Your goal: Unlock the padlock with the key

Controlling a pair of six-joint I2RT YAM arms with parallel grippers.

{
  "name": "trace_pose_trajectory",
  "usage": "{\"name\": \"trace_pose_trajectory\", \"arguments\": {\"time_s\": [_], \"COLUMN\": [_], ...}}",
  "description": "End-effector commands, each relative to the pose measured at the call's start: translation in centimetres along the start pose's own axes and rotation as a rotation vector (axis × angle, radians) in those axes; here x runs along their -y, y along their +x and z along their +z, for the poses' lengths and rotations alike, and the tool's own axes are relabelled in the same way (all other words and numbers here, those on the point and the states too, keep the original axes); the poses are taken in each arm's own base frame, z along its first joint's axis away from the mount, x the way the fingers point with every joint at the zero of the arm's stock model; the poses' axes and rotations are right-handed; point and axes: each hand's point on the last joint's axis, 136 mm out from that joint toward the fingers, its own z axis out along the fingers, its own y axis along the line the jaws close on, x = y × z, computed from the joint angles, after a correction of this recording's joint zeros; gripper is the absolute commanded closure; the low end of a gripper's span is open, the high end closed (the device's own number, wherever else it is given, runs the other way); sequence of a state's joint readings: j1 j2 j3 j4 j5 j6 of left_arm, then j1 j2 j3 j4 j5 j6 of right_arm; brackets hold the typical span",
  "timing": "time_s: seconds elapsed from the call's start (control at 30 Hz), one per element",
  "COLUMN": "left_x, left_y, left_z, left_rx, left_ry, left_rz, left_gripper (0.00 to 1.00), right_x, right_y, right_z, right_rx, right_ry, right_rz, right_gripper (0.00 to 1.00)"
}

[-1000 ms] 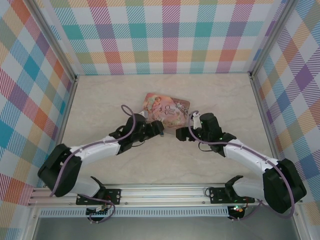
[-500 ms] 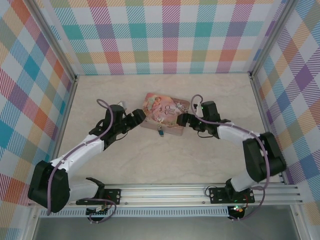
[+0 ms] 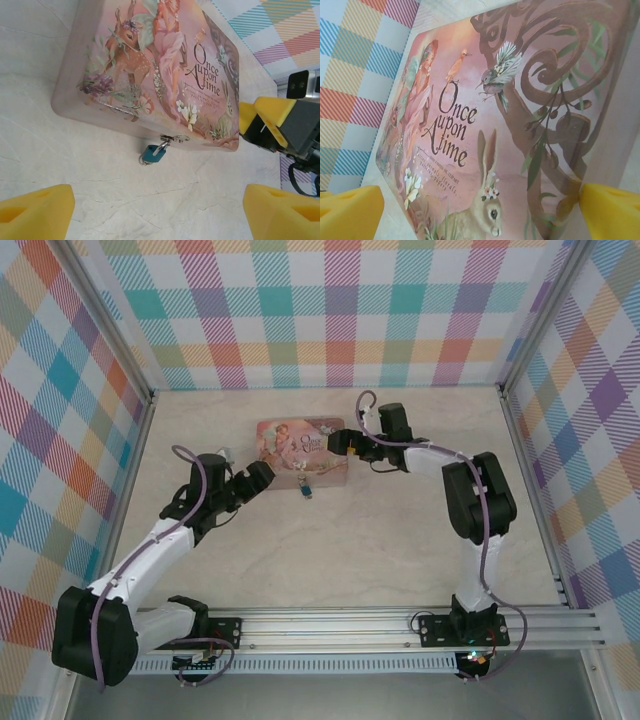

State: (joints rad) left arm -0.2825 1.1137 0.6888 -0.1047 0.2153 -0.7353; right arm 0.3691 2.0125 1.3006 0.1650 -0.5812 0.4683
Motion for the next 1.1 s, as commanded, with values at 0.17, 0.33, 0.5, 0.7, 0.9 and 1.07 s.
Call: {"name": "trace_pose_trajectory", "arguments": {"time_s": [0.17, 0.33, 0.5, 0.7, 0.9, 1.07], "left_x": [-0.7, -1.5, -2.1, -2.9, -2.4, -2.0], "left_y": [-2.5, -5.1, -7.3, -8.5, -7.5, -5.8], "left_z": [0.7, 1.9, 4.5, 8.7, 11.2, 11.7], "left_rx": [-0.015, -0.001, 0.006, -0.043, -0.124, -0.164], "left_ry": [0.013, 0.044, 0.079, 0.072, 0.115, 0.113], "left_rz": [-0.026, -0.05, -0.047, -0.054, -0.068, -0.059], "left_gripper": [0.1, 0.07, 0.04, 0.02, 0.07, 0.08], "right_x": [-1.7, -3.2, -5.1, -6.1, -5.8, -5.0], "right_y": [-3.1, 0.5, 6.7, 10.8, 11.7, 11.6], "right_z": [-3.6, -5.8, -4.8, -1.2, 1.2, 2.4], "right_rx": [0.162, 0.149, 0.08, 0.037, 0.01, 0.016], "right_ry": [0.113, 0.118, 0.119, 0.086, 0.082, 0.085], "right_rz": [-0.176, -0.152, -0.17, -0.198, -0.236, -0.254], "right_gripper": [0.0, 0.03, 0.08, 0.15, 0.2, 0.23]}}
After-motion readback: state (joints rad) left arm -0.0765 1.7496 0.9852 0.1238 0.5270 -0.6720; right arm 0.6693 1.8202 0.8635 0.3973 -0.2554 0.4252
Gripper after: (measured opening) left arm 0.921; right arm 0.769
